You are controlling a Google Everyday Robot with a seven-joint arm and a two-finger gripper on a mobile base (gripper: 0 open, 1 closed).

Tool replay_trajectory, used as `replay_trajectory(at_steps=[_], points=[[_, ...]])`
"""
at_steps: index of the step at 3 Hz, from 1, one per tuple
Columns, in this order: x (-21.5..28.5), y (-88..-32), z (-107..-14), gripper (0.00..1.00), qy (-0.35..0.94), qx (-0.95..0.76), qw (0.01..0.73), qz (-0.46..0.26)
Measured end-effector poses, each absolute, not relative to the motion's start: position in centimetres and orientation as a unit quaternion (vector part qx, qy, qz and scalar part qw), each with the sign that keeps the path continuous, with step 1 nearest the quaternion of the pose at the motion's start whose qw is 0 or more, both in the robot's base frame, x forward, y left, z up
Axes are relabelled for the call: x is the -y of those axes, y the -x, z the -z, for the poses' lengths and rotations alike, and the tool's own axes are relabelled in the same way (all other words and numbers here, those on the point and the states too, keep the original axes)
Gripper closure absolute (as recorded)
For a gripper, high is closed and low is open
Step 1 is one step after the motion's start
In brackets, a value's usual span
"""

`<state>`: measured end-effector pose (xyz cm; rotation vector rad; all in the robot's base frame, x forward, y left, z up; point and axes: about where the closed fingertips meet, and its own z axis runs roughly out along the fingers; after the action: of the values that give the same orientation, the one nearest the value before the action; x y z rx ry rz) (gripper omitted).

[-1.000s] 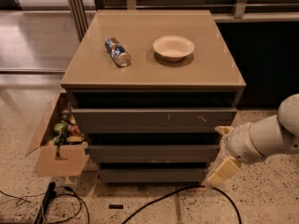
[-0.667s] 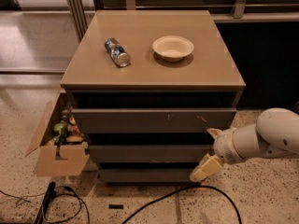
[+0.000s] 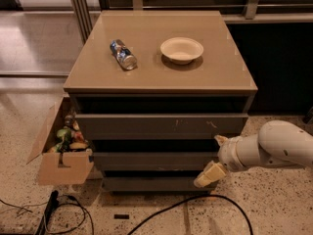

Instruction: Open middle drawer

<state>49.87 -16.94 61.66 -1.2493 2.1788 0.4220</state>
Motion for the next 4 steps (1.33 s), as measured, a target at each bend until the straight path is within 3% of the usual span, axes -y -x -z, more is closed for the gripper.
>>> replay_trajectory(at_steps=[2,4], points=[[16.3,-50.6,-56.6,0.0,0.476,-0.821,0.277,-0.151],[16.9,-52.4,-50.3,0.0,0.494,-0.82,0.28,-0.078]])
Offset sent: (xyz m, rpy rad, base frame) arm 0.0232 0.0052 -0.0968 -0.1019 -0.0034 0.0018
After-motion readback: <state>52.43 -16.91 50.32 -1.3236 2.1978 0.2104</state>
